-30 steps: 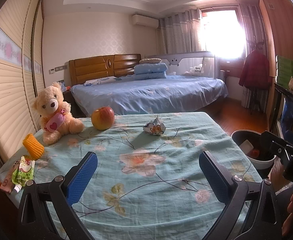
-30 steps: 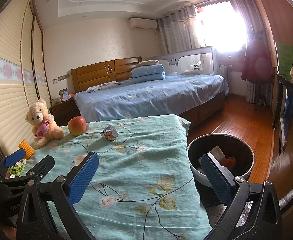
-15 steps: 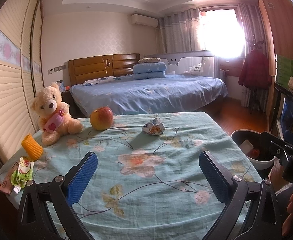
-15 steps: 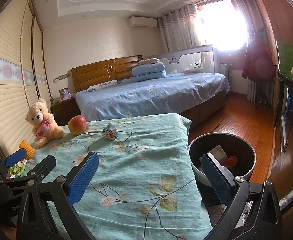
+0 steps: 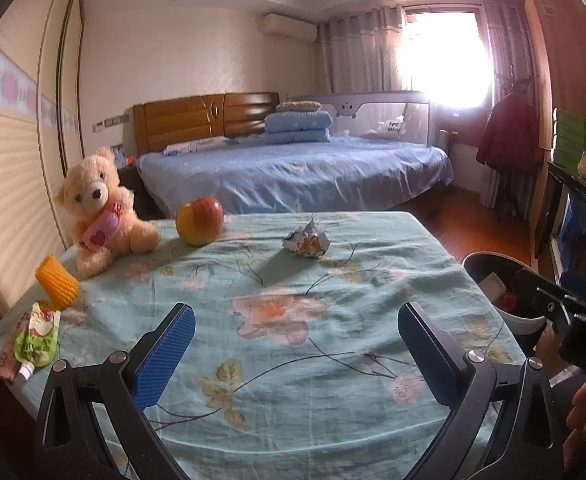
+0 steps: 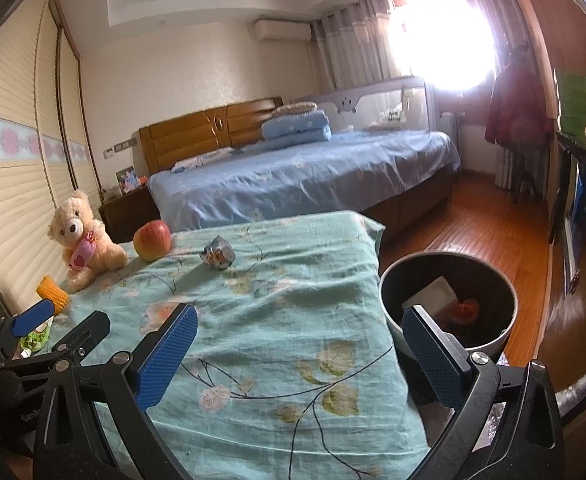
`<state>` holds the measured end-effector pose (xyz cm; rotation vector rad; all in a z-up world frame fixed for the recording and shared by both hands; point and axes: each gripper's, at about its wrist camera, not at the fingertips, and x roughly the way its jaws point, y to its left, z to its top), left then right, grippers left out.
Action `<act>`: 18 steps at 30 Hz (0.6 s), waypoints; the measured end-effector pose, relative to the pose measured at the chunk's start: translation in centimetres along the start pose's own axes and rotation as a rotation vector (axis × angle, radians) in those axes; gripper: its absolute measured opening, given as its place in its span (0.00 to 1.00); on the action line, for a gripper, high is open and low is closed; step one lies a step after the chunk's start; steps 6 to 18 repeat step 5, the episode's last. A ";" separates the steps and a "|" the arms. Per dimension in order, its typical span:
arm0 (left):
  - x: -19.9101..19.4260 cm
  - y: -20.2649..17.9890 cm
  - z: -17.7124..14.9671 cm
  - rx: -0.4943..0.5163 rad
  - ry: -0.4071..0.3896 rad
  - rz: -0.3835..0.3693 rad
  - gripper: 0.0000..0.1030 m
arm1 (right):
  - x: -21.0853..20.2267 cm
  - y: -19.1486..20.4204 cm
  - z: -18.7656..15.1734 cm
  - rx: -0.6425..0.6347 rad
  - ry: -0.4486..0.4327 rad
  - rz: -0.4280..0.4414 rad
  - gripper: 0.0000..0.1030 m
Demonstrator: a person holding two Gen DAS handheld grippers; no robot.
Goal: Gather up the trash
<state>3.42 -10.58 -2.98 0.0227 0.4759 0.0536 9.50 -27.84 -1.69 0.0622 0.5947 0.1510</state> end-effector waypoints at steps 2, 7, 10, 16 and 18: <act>0.7 0.6 0.2 -0.016 0.024 -0.003 0.99 | 0.9 0.1 -0.1 0.006 0.026 0.002 1.00; 2.0 1.7 0.4 -0.039 0.057 0.006 0.99 | 2.4 0.8 -0.4 0.016 0.081 0.004 1.00; 2.0 1.7 0.4 -0.039 0.057 0.006 0.99 | 2.4 0.8 -0.4 0.016 0.081 0.004 1.00; 2.0 1.7 0.4 -0.039 0.057 0.006 0.99 | 2.4 0.8 -0.4 0.016 0.081 0.004 1.00; 2.0 1.7 0.4 -0.039 0.057 0.006 0.99 | 2.4 0.8 -0.4 0.016 0.081 0.004 1.00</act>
